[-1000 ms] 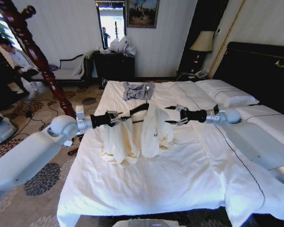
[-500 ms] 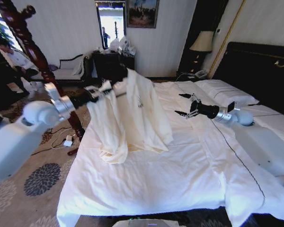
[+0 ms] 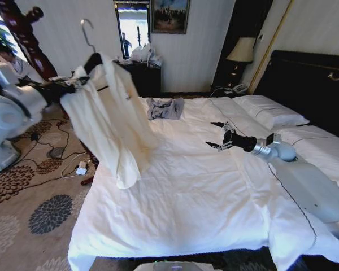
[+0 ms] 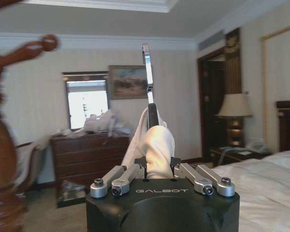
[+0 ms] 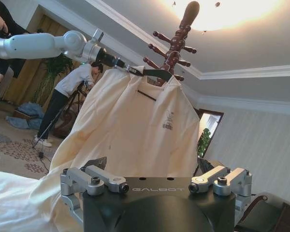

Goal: Pick up the clothes from the bed and hang them on the clothes hanger.

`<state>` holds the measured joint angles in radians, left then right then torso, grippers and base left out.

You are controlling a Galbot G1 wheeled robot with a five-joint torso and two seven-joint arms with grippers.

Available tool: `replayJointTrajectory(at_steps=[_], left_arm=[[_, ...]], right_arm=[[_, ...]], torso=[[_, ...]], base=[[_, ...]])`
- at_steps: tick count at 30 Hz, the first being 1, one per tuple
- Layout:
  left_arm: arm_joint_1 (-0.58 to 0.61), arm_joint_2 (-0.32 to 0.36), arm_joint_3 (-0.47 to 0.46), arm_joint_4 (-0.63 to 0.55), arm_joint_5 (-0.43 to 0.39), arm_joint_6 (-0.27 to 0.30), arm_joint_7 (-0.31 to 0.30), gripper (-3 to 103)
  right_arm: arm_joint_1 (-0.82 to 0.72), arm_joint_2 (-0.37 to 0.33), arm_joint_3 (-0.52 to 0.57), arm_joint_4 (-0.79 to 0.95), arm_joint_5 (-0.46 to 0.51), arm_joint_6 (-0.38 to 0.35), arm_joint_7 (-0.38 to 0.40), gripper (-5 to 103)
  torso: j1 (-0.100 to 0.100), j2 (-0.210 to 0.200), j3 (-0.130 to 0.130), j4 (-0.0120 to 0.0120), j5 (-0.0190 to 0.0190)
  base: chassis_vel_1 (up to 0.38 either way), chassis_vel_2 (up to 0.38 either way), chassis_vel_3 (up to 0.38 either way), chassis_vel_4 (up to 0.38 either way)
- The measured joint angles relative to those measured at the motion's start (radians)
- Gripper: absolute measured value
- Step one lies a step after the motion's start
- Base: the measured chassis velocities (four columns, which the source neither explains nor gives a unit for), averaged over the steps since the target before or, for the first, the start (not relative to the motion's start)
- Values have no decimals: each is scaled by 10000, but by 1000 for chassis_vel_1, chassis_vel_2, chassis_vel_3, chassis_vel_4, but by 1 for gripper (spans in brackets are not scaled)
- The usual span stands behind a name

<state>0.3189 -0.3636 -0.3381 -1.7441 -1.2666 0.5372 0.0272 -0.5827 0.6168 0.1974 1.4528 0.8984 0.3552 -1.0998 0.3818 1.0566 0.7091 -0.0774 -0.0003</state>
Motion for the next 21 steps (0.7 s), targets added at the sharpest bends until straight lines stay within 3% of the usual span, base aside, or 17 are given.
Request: replayJointTrajectory(at_steps=[9,21], left_arm=[[-1575,-14,624,1107,206,311,53,20],[-1780,61,202,1562,224,375,121,20]], right_arm=[[-256,11,296,67,-79,47,-10,100],[-788,-37,847,261,-182,111,-3,100]], torso=[[1,0,0,-4,3],[-1,0,-1,-3,4]], base=[[0,0,0,0],[0,0,0,0]])
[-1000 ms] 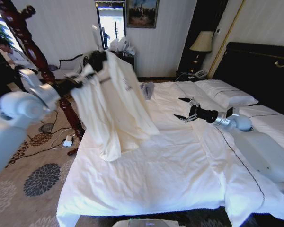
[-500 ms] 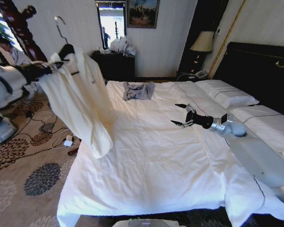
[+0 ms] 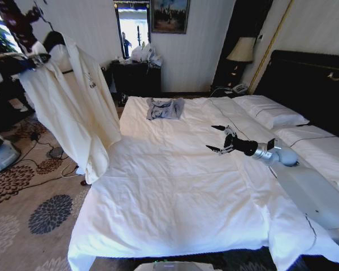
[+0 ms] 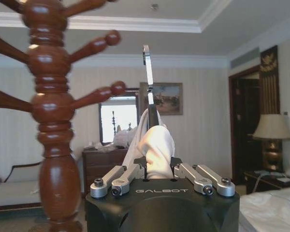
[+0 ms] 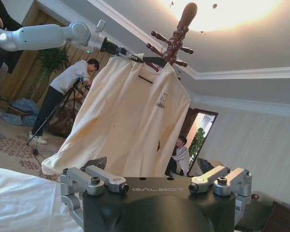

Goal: Pick up the clothes from the bed and hang them on the clothes hanger.

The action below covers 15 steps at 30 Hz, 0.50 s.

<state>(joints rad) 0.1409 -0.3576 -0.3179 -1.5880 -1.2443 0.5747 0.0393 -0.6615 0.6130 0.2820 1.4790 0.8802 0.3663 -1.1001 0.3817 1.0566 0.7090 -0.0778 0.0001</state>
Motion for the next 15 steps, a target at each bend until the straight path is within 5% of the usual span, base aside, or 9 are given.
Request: replayJointTrajectory(at_steps=[15], left_arm=[[-836,-1249,395,2280,472,-543,933,20]], right_arm=[[-800,-80,692,210,-209,39,16,100]], torso=[[1,0,1,-3,-1]], base=[[0,0,0,0]])
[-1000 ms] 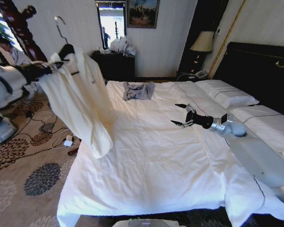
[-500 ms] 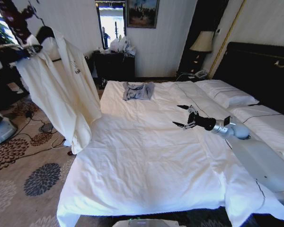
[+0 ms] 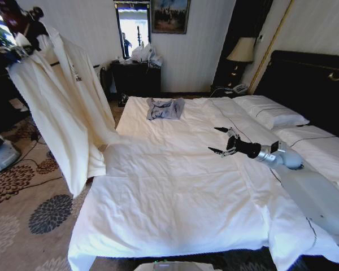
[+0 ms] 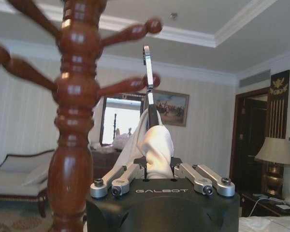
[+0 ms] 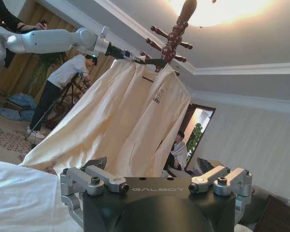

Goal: Pick up the clothes from the bed and hang them on the clothes hanger.

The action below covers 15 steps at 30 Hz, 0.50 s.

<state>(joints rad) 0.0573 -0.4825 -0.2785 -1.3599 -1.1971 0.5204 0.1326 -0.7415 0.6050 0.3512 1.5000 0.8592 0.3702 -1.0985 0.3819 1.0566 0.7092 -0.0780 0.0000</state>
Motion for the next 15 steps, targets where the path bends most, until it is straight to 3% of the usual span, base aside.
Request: replayJointTrajectory(at_steps=[6,15], left_arm=[[-354,-548,190,865,499,-203,353,20],[-332,-976,277,1176,798,-273,589,20]], right_arm=[[-302,-39,208,-120,-86,78,-12,100],[-482,60,286,-234,-168,145,-23,100]], torso=[[0,-1,0,6,0],[0,0,-1,4,4]], base=[[0,0,0,0],[0,0,0,0]])
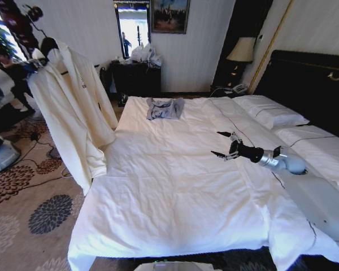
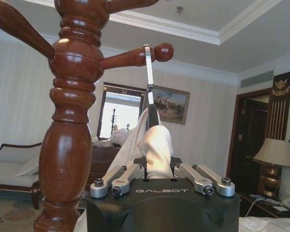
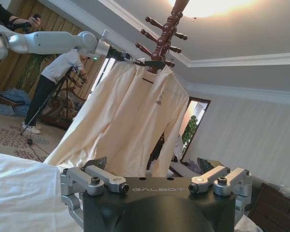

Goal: Pick up the clothes from the bed and hang them on the clothes hanger.

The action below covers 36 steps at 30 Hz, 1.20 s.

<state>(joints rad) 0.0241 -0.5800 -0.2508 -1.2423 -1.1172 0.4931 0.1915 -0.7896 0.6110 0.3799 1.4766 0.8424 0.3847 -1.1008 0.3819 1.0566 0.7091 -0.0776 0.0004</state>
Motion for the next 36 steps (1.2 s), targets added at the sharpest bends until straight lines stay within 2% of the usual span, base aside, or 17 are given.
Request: replayJointTrajectory(at_steps=[6,11,15,17,19,21,23,26,29,30,31,32,33,34,35,36], left_arm=[[335,42,-43,-339,76,-78,23,20],[803,302,-180,-1019,61,-398,-337,20],[1350,698,-457,-1748,-21,-803,-609,42],[1459,795,-507,-1906,-21,-907,-643,42],[1647,978,-605,-2213,-50,-1057,-765,53],[1871,1258,-831,-2698,-184,-1134,-1171,64],[1946,1338,-929,-2855,-224,-1138,-1303,64],[2346,1623,-1396,-3539,-371,-1182,-1649,80],[2661,1706,-1709,-4021,-465,-1224,-1835,85],[3245,1739,-2185,-4856,-643,-1232,-2313,95],[3562,1726,-2382,-5307,-805,-1213,-2668,95],[3562,1726,-2382,-5307,-805,-1213,-2668,95],[4042,1640,-2646,-5942,-1076,-1105,-3433,98],[4227,1592,-2729,-6177,-1169,-1054,-3764,100],[4694,1462,-2928,-6670,-1260,-898,-4574,100],[5844,1115,-3513,-7629,-1190,-501,-5862,100]], right_arm=[[-22,22,0,-18,-9,20,0,100],[-86,2,15,1,26,53,-3,100],[-263,-43,54,195,455,13,136,100],[-325,-54,94,251,547,-35,173,100],[-453,-79,178,375,723,-186,253,100],[-585,-109,322,606,960,-604,398,100],[-607,-115,376,687,1012,-746,439,100],[-783,-142,711,1034,1181,-1263,710,100],[-979,-143,965,1220,1359,-1488,1028,100],[-1312,-116,1323,1506,1607,-1767,1796,100],[-1495,-78,1525,1698,1712,-1900,2327,100],[-1495,-78,1525,1698,1712,-1900,2327,100],[-1817,9,1865,2039,1824,-2067,3275,100],[-1936,48,1990,2172,1841,-2116,3570,100],[-2194,128,2248,2454,1852,-2210,4258,100],[-2816,346,2858,3039,1766,-2356,5923,100]], torso=[[0,0,0,-2,-3],[0,0,0,-2,-2],[0,0,0,1,-6],[0,0,0,2,-5],[-1,0,0,-1,-5],[-1,0,0,-3,-5],[0,0,0,-2,-5],[-1,0,0,2,-4],[-1,1,-1,1,-5],[-1,0,-1,0,-2],[-1,0,-1,-1,0],[-1,0,-1,-1,0],[-1,1,-1,-1,3],[-1,0,-2,-2,4],[-1,1,-2,-5,5],[-1,1,-1,-6,-5]], base=[[0,0,0,0],[0,0,0,0],[0,0,0,0],[0,0,0,0],[0,0,0,0],[0,0,0,0],[0,0,0,0],[0,0,0,0],[0,0,0,0],[0,0,0,0],[0,0,0,0],[0,0,0,0],[0,0,0,0],[0,0,0,0],[0,0,0,0],[0,0,0,0]])
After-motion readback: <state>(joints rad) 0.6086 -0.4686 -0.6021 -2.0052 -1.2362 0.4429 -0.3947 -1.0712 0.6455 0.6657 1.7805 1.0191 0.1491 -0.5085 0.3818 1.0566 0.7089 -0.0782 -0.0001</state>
